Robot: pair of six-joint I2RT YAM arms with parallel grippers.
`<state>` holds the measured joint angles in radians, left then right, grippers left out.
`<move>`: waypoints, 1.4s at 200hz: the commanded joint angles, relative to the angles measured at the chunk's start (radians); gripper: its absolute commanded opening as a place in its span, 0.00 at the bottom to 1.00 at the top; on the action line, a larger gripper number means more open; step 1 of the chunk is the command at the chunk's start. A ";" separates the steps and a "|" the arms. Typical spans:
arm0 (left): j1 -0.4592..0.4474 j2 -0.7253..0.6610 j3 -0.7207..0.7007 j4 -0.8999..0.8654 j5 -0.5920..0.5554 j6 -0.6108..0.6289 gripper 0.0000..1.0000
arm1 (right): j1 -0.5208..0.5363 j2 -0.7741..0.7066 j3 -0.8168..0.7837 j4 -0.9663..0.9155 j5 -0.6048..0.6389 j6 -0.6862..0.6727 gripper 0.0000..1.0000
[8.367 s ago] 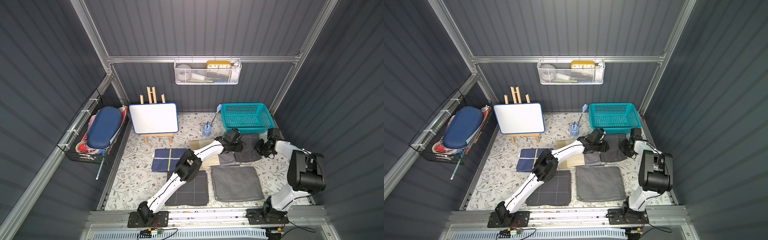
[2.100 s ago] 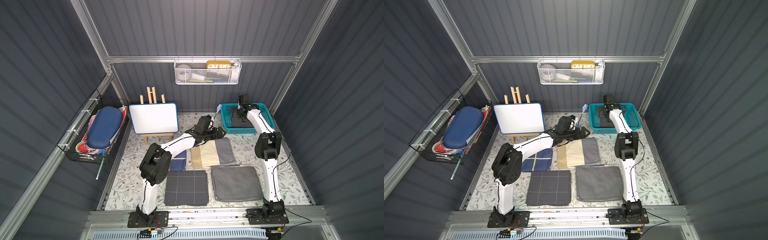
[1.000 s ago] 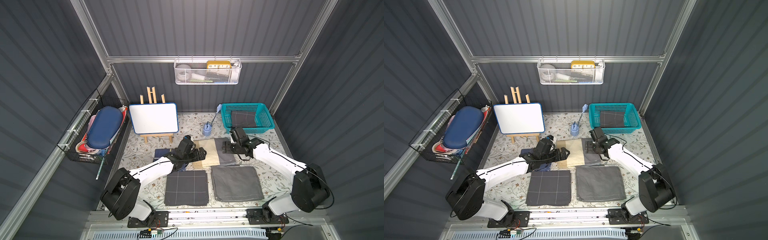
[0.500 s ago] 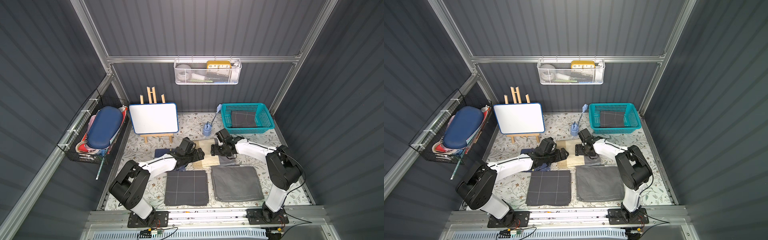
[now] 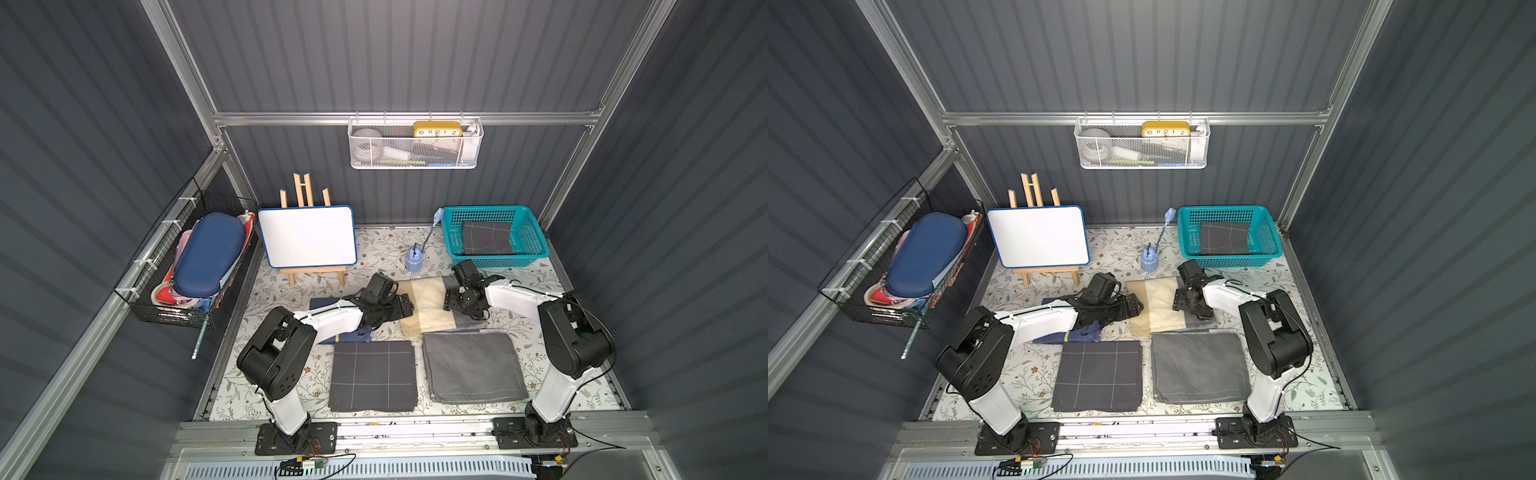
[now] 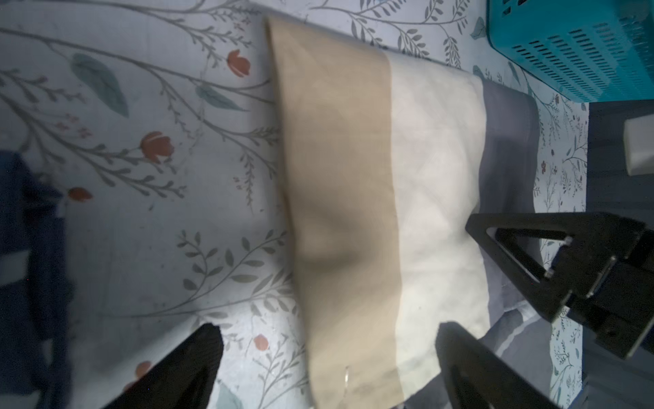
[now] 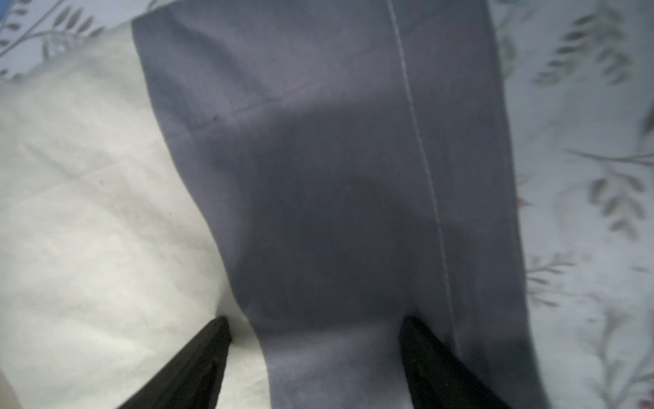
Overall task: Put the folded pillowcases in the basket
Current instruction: Move the pillowcase to the center of the board, then pick up the pillowcase from the center of the board.
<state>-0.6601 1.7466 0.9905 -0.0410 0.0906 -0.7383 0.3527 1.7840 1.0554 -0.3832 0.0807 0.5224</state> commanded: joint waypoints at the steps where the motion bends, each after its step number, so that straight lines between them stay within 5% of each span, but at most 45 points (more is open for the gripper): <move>1: 0.004 0.043 0.057 -0.031 0.031 0.036 0.99 | -0.047 -0.023 -0.038 -0.061 -0.001 -0.008 0.80; 26: 0.004 0.099 0.107 -0.034 0.034 0.039 0.98 | -0.036 -0.102 -0.037 -0.066 -0.067 -0.025 0.79; 63: 0.004 0.173 0.174 -0.038 0.045 0.036 0.94 | -0.088 -0.187 -0.033 -0.103 0.031 -0.036 0.81; 93: 0.004 0.223 0.244 -0.068 0.020 0.048 0.89 | -0.185 -0.147 -0.019 -0.109 -0.034 -0.027 0.80; 177: -0.044 0.373 0.429 -0.165 -0.005 0.076 0.73 | -0.227 -0.035 0.015 -0.117 -0.055 -0.021 0.74; 242: -0.074 0.445 0.500 -0.204 -0.012 0.076 0.51 | -0.219 -0.020 -0.010 -0.099 -0.102 -0.019 0.59; 280: -0.083 0.444 0.518 -0.215 -0.021 0.077 0.28 | -0.205 -0.024 -0.021 -0.093 -0.097 -0.019 0.33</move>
<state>-0.7254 2.1635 1.4963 -0.1936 0.0727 -0.6724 0.1337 1.7565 1.0477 -0.4770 -0.0044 0.4938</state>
